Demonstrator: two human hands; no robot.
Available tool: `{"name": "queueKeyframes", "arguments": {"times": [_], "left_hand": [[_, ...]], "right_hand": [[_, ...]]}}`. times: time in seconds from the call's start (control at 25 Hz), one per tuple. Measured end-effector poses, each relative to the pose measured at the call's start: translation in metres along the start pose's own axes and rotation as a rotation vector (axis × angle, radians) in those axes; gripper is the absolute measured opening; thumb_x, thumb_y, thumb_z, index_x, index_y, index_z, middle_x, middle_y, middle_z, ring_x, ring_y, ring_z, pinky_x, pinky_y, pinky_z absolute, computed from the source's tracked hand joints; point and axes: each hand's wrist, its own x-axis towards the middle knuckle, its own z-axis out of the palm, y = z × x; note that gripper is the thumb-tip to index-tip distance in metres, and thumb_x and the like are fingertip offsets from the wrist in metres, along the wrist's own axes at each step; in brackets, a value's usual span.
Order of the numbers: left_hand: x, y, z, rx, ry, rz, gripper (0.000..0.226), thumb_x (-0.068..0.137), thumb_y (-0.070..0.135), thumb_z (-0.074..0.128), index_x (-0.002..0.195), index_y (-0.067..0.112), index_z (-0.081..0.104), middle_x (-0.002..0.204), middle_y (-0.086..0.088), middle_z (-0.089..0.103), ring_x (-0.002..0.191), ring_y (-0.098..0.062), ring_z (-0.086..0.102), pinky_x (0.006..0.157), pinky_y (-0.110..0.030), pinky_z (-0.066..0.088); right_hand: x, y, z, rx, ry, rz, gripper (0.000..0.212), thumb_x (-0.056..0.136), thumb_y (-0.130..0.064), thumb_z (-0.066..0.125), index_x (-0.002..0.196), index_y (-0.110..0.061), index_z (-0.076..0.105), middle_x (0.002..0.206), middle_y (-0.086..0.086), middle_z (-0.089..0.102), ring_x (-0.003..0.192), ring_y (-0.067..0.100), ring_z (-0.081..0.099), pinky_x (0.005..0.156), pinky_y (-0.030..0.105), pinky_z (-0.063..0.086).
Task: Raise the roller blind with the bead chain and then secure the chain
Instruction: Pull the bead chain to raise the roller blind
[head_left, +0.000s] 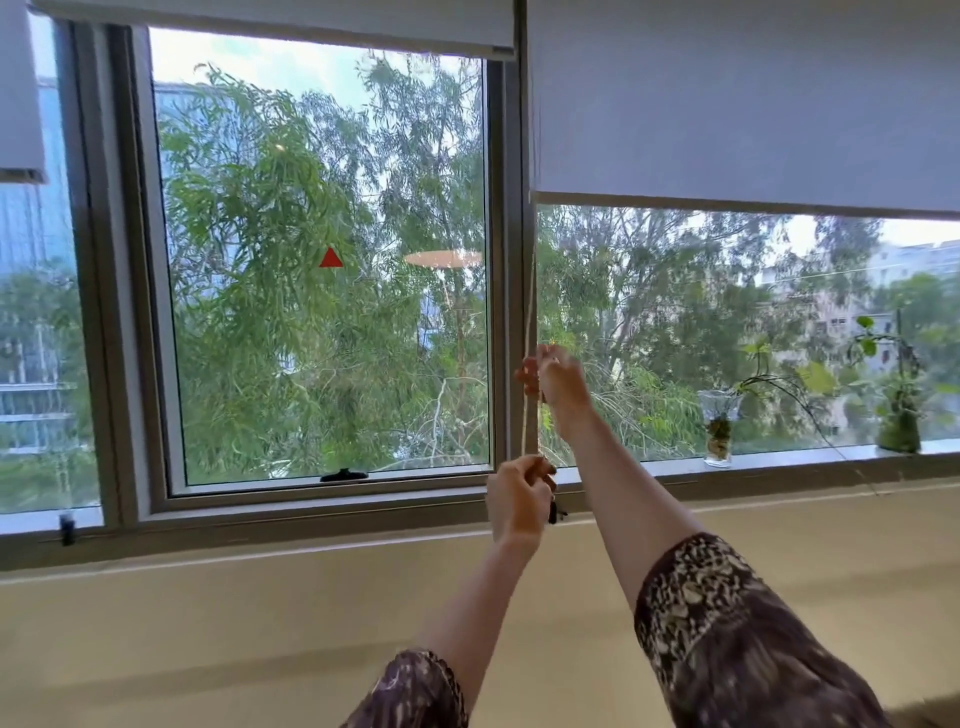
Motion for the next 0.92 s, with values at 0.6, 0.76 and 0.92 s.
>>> {"name": "queueKeyframes", "arguments": {"times": [0.6,0.76,0.92], "left_hand": [[0.065,0.054,-0.065,-0.399,-0.253,-0.123,0.024,0.097,0.007,0.047,0.109,0.005,0.066,0.111,-0.016,0.070,0.090,-0.017,0.065,0.078,-0.029,0.054],[0.097,0.092,-0.064,-0.528,-0.170,-0.046,0.026,0.098,0.007,0.040,0.100,0.014,0.066,0.092,-0.005,0.072,0.086,-0.020,0.064,0.076,-0.033,0.051],[0.121,0.114,-0.061,-0.474,-0.107,-0.030,0.015,0.095,0.014,0.055,0.098,0.015,0.070,0.079,0.000,0.068,0.070,-0.013,0.056,0.052,-0.021,0.044]], "right_hand": [[-0.021,0.012,0.020,-0.058,-0.002,-0.150,0.024,0.097,-0.005,0.040,0.094,-0.011,0.064,0.082,0.004,0.062,0.071,0.013,0.055,0.068,0.024,0.050],[-0.035,0.049,0.024,-0.053,-0.003,-0.157,0.025,0.095,-0.004,0.046,0.084,-0.014,0.066,0.070,0.001,0.059,0.062,0.013,0.046,0.058,0.028,0.034],[-0.048,0.076,0.027,-0.079,-0.047,-0.133,0.028,0.095,-0.004,0.047,0.077,-0.016,0.065,0.059,-0.007,0.051,0.052,0.006,0.038,0.048,0.017,0.027]]}}
